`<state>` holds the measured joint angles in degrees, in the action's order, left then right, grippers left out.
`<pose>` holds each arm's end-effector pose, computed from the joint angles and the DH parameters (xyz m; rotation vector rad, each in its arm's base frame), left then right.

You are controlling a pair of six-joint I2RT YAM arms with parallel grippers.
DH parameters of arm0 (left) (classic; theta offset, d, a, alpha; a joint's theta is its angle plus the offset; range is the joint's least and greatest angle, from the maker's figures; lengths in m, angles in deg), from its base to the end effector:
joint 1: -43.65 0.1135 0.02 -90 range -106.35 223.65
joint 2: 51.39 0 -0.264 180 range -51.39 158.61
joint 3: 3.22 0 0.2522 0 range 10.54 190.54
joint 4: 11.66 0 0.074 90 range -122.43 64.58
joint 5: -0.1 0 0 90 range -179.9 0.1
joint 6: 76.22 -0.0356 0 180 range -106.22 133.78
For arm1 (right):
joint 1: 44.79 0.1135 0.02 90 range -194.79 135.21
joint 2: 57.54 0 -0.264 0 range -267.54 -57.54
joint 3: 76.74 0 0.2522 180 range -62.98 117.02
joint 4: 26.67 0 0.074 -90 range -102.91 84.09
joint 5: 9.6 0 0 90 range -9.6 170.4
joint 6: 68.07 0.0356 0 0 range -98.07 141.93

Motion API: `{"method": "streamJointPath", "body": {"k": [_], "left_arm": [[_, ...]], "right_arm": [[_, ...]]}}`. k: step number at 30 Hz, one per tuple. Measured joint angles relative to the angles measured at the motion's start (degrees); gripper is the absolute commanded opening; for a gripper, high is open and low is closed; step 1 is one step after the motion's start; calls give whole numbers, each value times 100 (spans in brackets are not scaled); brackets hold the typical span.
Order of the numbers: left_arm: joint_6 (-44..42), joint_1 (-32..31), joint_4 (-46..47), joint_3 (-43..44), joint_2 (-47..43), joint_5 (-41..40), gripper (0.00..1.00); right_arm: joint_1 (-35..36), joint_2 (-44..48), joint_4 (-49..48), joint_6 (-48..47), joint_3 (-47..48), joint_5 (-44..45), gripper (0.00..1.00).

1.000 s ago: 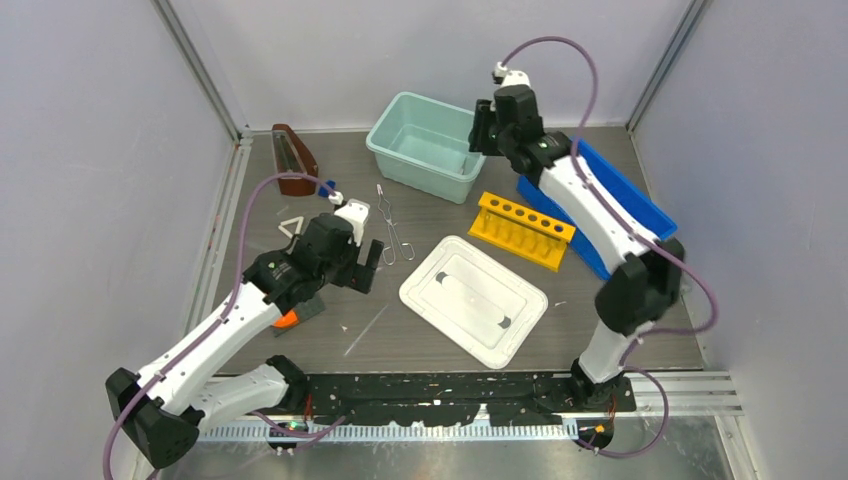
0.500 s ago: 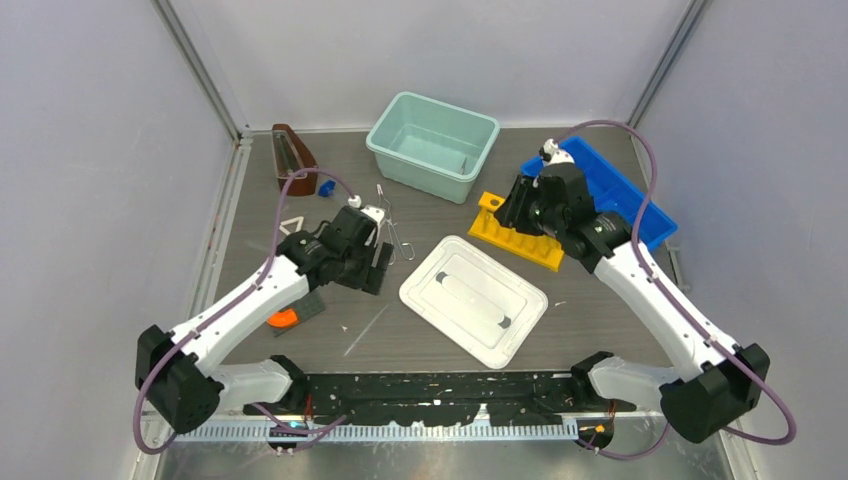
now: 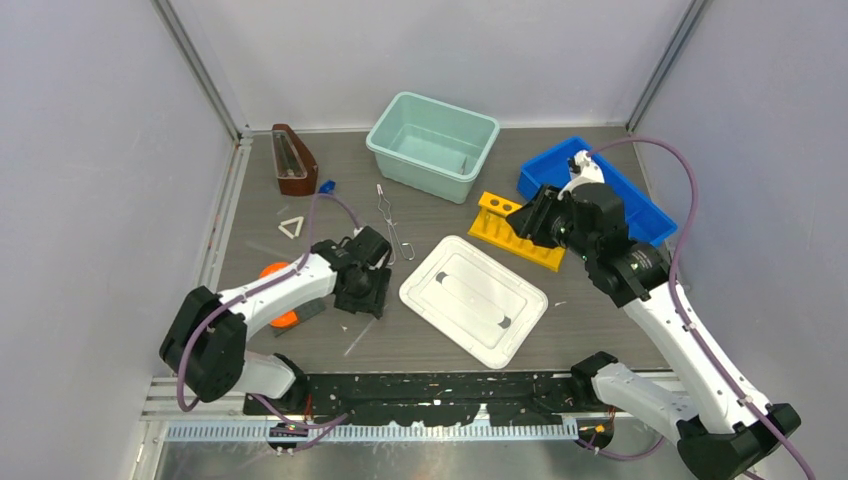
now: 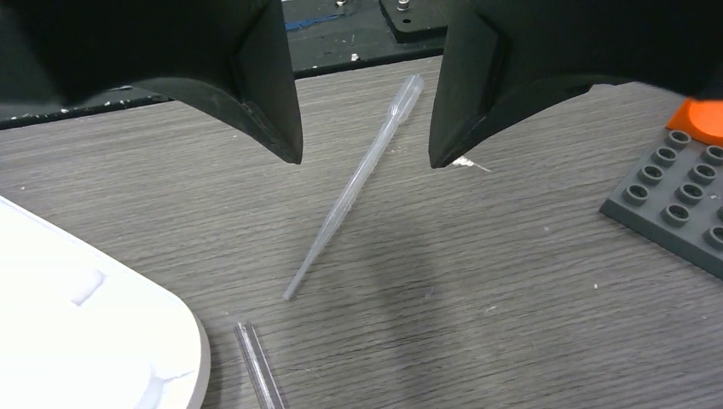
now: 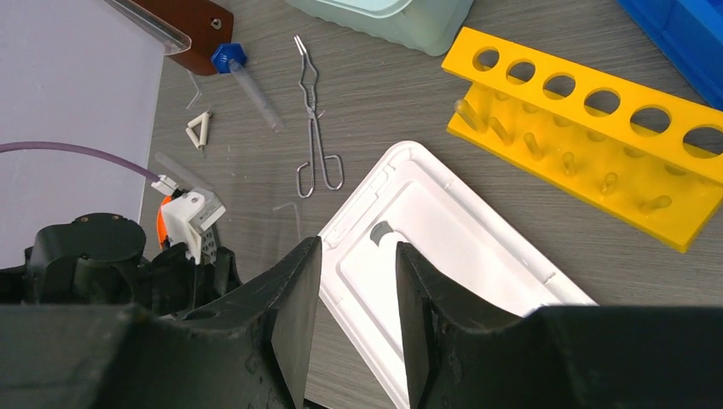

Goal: Organize the chemistry lab equipment

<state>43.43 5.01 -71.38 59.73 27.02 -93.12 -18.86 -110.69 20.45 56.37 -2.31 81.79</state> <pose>0.1872 -0.1471 0.1990 0.2162 2.8846 -0.1439 0.1760 0.0846 0.3685 0.1702 2.0746 0.6342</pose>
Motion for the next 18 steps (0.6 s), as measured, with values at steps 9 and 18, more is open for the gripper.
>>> {"method": "streamJointPath", "body": {"k": [9, 18], "left_arm": [[59, 0, 424, -291, 184, 61, 52], [201, 2, 846, -621, 356, 181, 27]], "right_arm": [[0, 170, -7, 149, -216, 48, 43], [0, 181, 9, 321, -251, 120, 43]]}}
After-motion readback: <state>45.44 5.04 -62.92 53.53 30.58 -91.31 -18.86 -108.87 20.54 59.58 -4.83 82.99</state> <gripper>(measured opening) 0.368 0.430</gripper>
